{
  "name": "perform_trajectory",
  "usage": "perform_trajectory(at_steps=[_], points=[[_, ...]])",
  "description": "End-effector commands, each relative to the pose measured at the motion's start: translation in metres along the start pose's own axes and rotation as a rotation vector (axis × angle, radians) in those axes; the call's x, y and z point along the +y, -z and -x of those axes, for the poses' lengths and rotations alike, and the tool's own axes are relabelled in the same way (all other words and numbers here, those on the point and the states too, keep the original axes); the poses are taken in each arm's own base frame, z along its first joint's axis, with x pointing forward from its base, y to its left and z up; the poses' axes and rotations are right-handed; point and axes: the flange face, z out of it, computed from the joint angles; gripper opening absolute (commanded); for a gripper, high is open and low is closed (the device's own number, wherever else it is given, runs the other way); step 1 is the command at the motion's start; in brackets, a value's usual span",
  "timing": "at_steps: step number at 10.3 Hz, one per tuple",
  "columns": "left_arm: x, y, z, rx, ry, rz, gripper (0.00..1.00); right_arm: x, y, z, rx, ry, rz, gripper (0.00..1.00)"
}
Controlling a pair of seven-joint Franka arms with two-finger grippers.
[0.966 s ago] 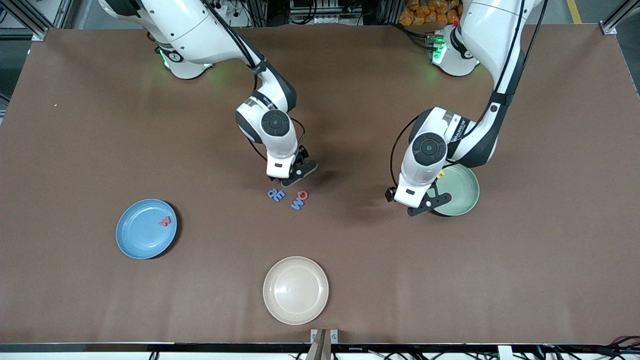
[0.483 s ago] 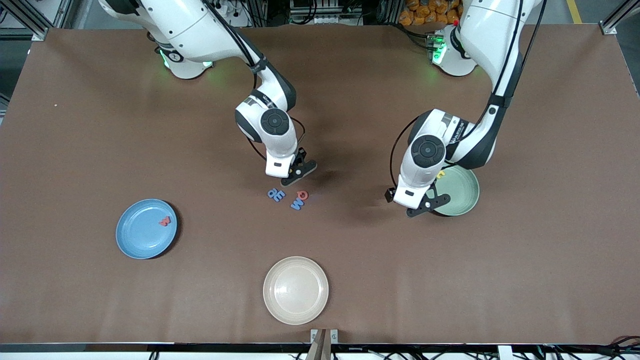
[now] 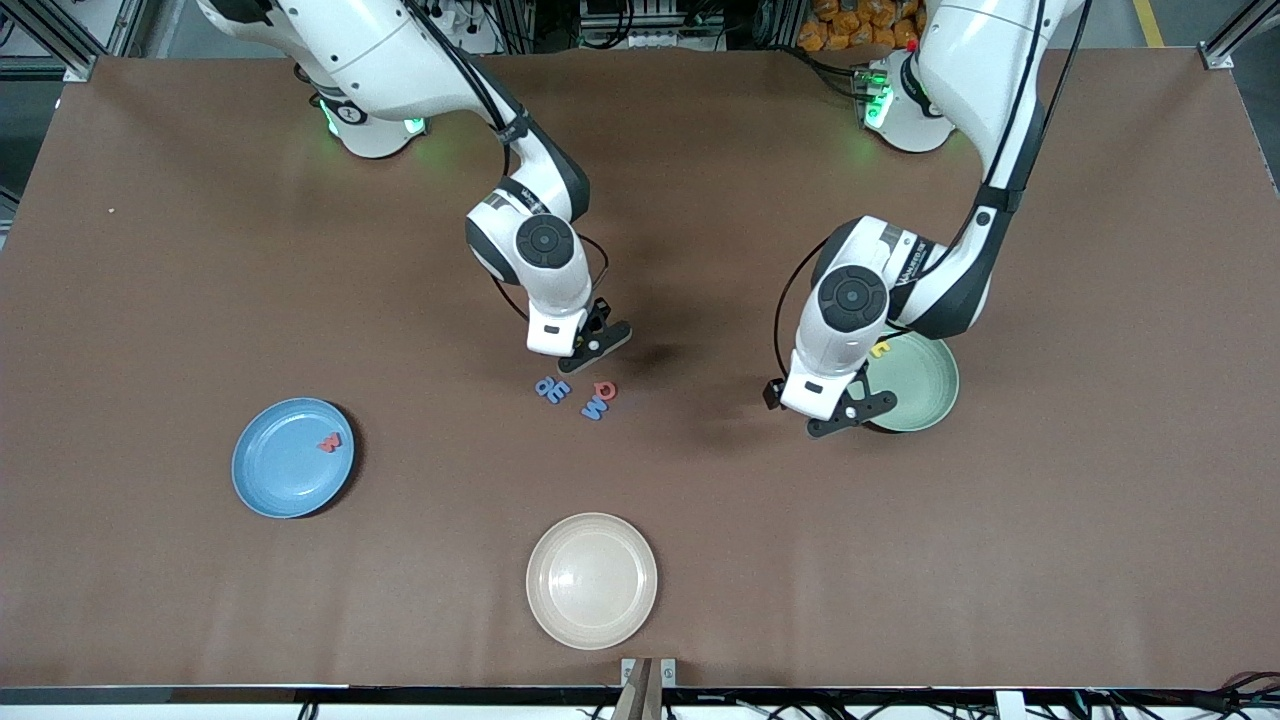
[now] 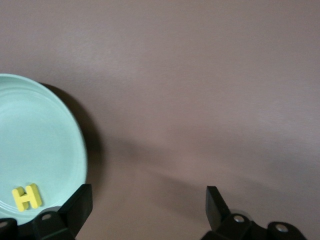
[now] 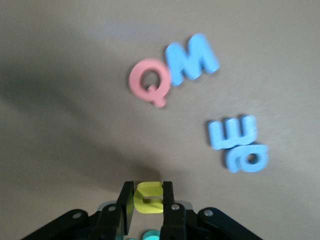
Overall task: Sort upper and lower case letters into plates
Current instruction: 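Drop the yellow letter into the blue plate while the left gripper returns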
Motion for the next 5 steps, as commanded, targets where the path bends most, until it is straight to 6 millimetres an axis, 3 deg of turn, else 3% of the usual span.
perform_trajectory(at_steps=[1, 2, 3, 4, 5], points=[[0.02, 0.017, 0.005, 0.024, -0.06, 0.006, 1.0, 0.06, 0.046, -0.011, 0.067, -0.093, 0.01, 0.0], [0.018, 0.025, -0.005, 0.036, -0.075, 0.02, 1.0, 0.095, 0.05, -0.013, 0.076, -0.148, 0.017, 0.0], [0.025, 0.035, -0.01, 0.055, -0.097, 0.036, 1.0, 0.143, 0.05, -0.01, 0.076, -0.208, 0.032, 0.0], [0.03, 0.039, -0.016, 0.066, -0.117, 0.048, 1.0, 0.2, 0.05, -0.003, 0.076, -0.268, 0.043, 0.0], [0.043, 0.04, -0.01, 0.092, -0.181, 0.051, 1.0, 0.271, 0.056, 0.008, 0.083, -0.289, 0.069, 0.0]])
